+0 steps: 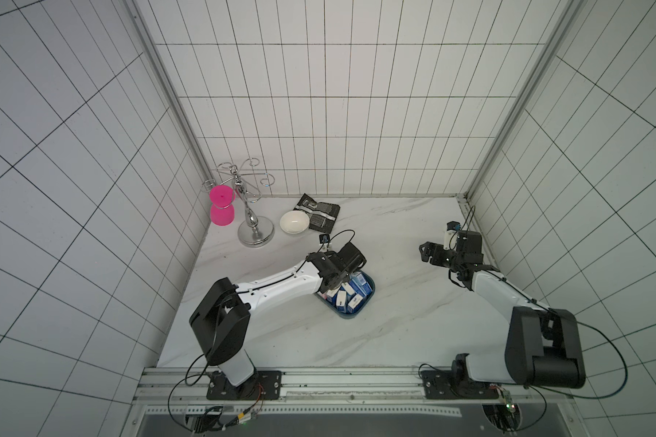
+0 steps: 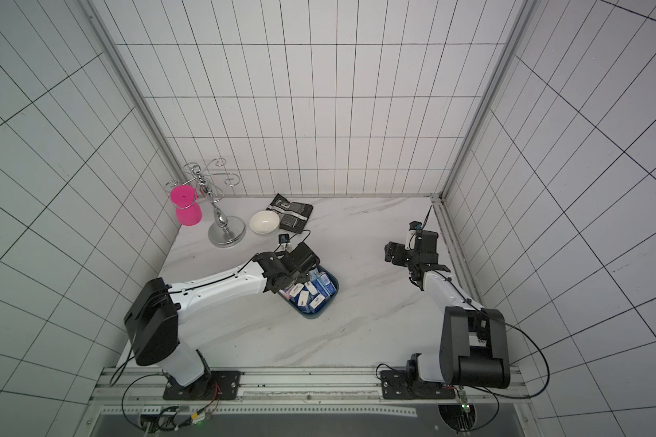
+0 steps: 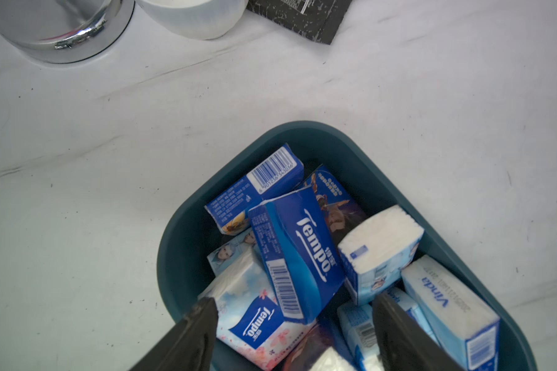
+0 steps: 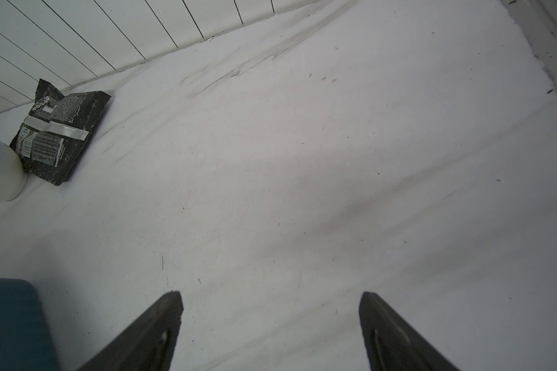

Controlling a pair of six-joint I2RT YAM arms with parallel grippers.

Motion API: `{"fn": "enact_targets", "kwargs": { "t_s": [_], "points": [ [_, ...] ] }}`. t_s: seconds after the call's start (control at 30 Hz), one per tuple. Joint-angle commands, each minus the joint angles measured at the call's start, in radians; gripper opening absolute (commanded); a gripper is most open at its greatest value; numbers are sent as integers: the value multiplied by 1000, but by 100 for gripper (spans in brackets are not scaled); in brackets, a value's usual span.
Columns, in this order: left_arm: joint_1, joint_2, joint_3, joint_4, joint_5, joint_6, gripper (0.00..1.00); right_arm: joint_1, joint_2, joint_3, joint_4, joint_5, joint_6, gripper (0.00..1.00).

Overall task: Take the pocket tissues out of the storage box
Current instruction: Pick up the pocket tissues from the storage box.

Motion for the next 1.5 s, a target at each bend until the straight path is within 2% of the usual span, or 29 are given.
{"fn": "enact_targets", "kwargs": {
  "t_s": [0.0, 0.4, 0.97, 1.03, 1.13, 1.23, 1.37, 1.47],
  "points": [
    [1, 34, 27, 17, -38, -30, 72, 8, 1, 30, 2, -16, 15, 88],
    [9, 54, 5, 46, -103, -17, 53, 13, 23, 41, -4, -12, 38, 84],
    [56, 101, -55, 171, -22, -8, 46, 12, 53, 49, 5, -11, 55, 83],
    [56, 112, -58, 180, -12, -9, 39, 14, 61, 52, 6, -16, 56, 83],
    [55, 132, -61, 185, 1, -20, 36, 16, 73, 58, 6, -18, 58, 83],
    [53, 130, -77, 186, -3, -34, 21, 18, 80, 62, 2, -17, 59, 83],
    [51, 105, -106, 202, -10, -48, 16, 22, 89, 67, 4, -17, 62, 83],
    [49, 98, -106, 193, -17, -45, 7, 23, 100, 76, -3, -18, 64, 84]
  ]
}}
